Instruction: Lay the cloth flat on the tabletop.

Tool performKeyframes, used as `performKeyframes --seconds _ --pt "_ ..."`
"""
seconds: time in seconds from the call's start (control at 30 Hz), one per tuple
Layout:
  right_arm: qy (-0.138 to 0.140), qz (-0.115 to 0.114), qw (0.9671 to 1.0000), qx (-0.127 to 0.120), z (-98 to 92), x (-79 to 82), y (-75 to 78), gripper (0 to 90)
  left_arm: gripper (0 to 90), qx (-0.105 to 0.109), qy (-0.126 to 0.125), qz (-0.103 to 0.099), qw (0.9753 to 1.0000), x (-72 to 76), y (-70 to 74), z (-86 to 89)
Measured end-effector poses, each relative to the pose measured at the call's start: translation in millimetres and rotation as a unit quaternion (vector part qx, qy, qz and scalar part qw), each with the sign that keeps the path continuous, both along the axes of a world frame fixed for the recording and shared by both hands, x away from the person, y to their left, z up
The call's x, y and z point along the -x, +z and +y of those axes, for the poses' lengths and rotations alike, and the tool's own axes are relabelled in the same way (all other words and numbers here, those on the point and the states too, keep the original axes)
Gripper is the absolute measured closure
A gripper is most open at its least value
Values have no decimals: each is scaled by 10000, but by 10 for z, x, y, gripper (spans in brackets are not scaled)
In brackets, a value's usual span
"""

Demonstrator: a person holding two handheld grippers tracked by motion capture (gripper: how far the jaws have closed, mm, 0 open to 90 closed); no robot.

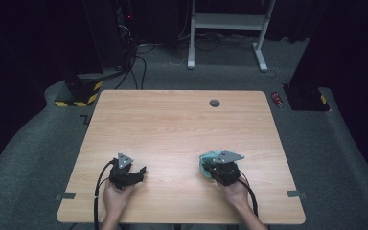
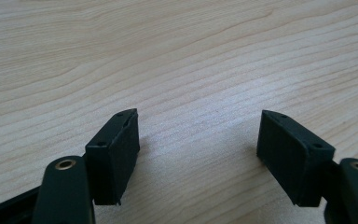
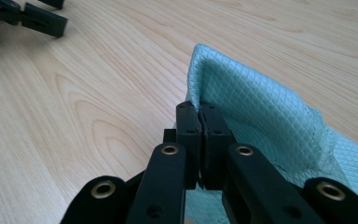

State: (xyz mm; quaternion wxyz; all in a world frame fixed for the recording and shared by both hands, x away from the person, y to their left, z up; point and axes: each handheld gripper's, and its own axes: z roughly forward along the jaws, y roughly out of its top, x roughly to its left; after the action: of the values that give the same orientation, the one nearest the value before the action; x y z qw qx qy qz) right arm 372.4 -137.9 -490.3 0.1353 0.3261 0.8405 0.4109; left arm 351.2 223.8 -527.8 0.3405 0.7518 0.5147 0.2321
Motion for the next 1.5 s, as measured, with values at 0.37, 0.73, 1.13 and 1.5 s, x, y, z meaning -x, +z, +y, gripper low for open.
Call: performKeyframes --seconds 0.37,0.73,1.13,1.5 --pt "318 58 9994 -131 312 -26 6 883 299 0 1 0 10000 0 0 0" --pt "587 125 9980 -176 620 -67 -16 879 300 -1 23 -8 10000 -1 -1 -1" --pt "503 297 9980 -256 443 -15 8 650 328 435 -337 71 9985 -10 77 -63" --pt "-228 324 9989 -238 32 -107 -34 730 383 503 -1396 -172 9888 -1 407 -671"
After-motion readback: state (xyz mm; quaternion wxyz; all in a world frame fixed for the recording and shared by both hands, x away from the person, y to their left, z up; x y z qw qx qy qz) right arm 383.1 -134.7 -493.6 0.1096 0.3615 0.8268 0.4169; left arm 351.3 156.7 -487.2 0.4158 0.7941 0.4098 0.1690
